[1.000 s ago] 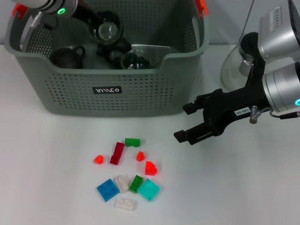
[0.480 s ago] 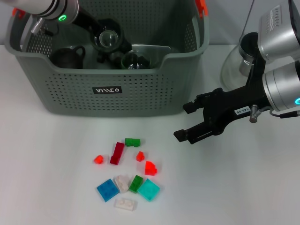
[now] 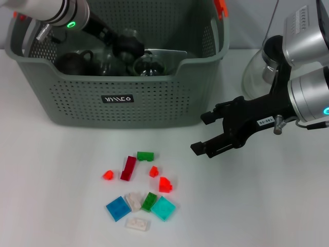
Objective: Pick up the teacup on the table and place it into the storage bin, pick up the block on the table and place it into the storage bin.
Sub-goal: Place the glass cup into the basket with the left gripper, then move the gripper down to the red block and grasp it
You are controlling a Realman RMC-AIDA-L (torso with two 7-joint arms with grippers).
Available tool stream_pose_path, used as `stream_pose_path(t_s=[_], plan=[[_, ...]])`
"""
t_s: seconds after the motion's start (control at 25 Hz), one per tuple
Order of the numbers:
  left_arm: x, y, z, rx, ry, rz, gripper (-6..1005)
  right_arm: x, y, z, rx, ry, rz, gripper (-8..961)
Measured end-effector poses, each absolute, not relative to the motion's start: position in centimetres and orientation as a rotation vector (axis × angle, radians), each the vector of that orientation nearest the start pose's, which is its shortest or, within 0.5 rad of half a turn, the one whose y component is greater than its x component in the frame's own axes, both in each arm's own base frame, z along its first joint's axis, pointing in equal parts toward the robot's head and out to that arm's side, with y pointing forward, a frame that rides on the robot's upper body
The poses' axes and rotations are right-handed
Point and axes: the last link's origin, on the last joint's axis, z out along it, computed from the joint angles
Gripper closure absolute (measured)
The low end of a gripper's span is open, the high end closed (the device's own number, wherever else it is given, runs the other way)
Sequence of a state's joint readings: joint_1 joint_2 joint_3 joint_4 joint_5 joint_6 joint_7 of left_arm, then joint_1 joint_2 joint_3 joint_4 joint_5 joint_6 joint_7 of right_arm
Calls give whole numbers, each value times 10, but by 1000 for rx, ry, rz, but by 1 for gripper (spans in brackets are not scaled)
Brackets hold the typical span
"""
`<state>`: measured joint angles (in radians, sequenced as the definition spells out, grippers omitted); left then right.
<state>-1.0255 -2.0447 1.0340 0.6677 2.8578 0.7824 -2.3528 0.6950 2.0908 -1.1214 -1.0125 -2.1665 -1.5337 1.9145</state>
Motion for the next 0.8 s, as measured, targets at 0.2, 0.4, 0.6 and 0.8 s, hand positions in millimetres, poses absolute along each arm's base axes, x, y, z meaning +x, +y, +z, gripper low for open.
stream_pose_path(t_s=[0.2,0.4,0.6,0.8], plan=[[-167,501,20,-2198,-586,260,741,162,365,-18,-3010,530,138,8],[-156,493,54,-2172,-675,80,587,163,366,-17,-3007,529,134,9],[-133,450,99,-2339,-745,-401,241,164,368,-14,-3007,520,125,9],[-132,377,111,-2657,-516,-801,169,159,369,-13,-3022,488,112,8]])
